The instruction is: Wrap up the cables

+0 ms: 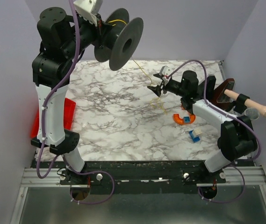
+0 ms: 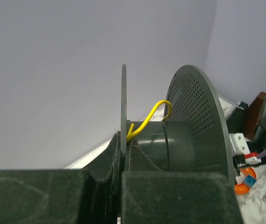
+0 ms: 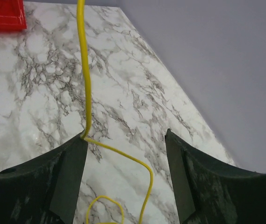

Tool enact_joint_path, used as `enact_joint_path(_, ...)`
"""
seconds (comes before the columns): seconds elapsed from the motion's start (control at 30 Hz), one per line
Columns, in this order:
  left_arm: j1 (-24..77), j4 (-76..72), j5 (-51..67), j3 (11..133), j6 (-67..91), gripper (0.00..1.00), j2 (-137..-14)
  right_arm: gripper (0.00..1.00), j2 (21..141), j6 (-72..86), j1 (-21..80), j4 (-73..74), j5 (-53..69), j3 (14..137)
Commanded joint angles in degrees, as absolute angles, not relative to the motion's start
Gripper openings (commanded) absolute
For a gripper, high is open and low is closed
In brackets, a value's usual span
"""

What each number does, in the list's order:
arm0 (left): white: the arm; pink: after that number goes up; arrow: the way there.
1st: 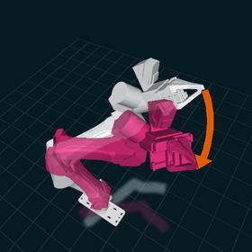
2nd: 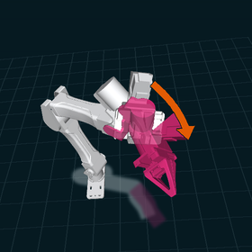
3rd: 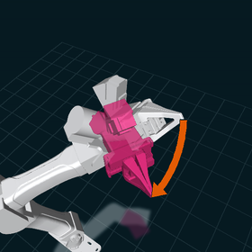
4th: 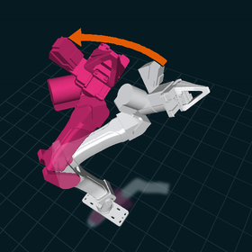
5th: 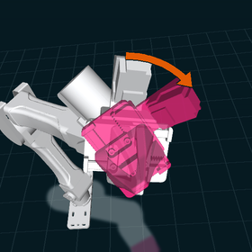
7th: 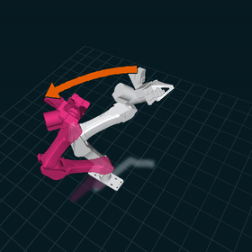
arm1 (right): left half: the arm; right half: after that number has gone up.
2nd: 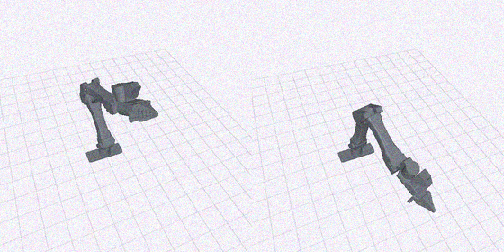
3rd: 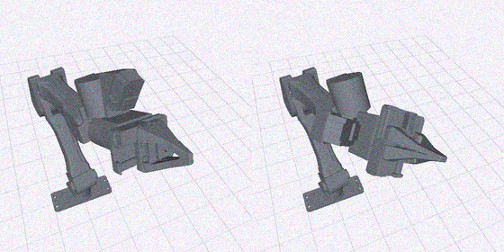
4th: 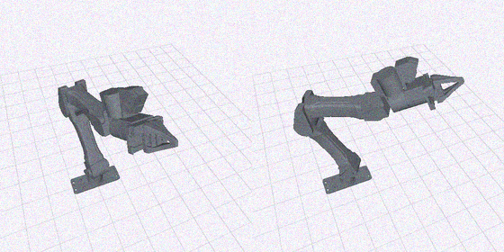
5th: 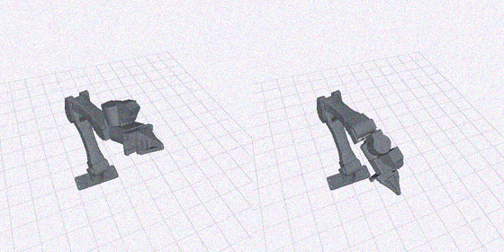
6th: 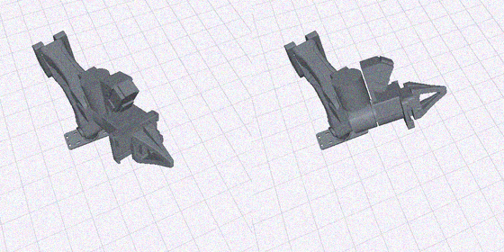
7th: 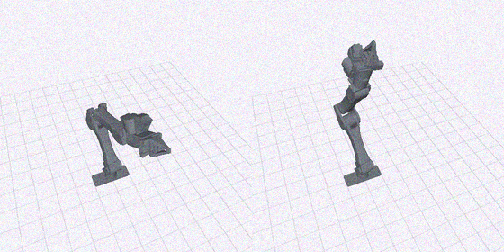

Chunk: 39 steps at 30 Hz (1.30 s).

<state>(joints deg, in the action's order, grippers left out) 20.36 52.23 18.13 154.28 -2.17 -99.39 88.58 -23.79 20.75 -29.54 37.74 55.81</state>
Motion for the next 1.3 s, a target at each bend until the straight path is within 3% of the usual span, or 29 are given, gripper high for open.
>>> enact_joint_path(0.0, 20.7, 45.9, 9.0, 157.1, 0.9, 0.00, -97.1, 0.79, 93.5, -28.5, 20.0, -19.7, 42.1, 63.7)
enact_joint_path(0.03, 20.8, 45.5, 8.5, 157.8, 0.5, 0.00, -96.7, 0.99, 94.6, -28.2, 20.0, -16.6, 41.8, 65.4)
enact_joint_path(0.07, 20.9, 45.4, 8.1, 158.1, 0.3, 0.00, -96.5, 1.00, 95.2, -27.3, 20.0, -14.1, 41.2, 66.5)
enact_joint_path(0.27, 21.9, 43.5, 4.9, 158.5, -3.3, 0.00, -95.6, 1.00, 90.2, -28.6, 20.2, -17.0, 42.6, 58.1)
enact_joint_path(0.5, 22.8, 39.7, 1.0, 161.9, -5.9, 0.00, -96.5, 1.00, 92.4, -36.3, 26.5, -11.7, 41.2, 59.1)
enact_joint_path(0.77, 25.4, 35.1, -4.1, 161.4, -8.5, 0.00, -94.7, 1.00, 105.3, -44.6, 33.7, -9.9, 36.5, 70.9)
enact_joint_path(0.97, 25.9, 33.3, -5.6, 160.2, -9.8, 0.00, -93.7, 1.00, 112.4, -40.0, 35.3, -10.4, 35.0, 77.8)
enact_joint_path(1.1, 26.0, 32.1, -6.1, 160.2, -10.8, 0.00, -93.7, 1.00, 115.8, -45.9, 37.0, -1.9, 37.7, 81.5)
enact_joint_path(1.27, 26.0, 32.1, -6.7, 160.3, -11.6, 0.00, -93.8, 0.99, 118.6, -51.2, 39.0, 9.2, 31.3, 86.1)
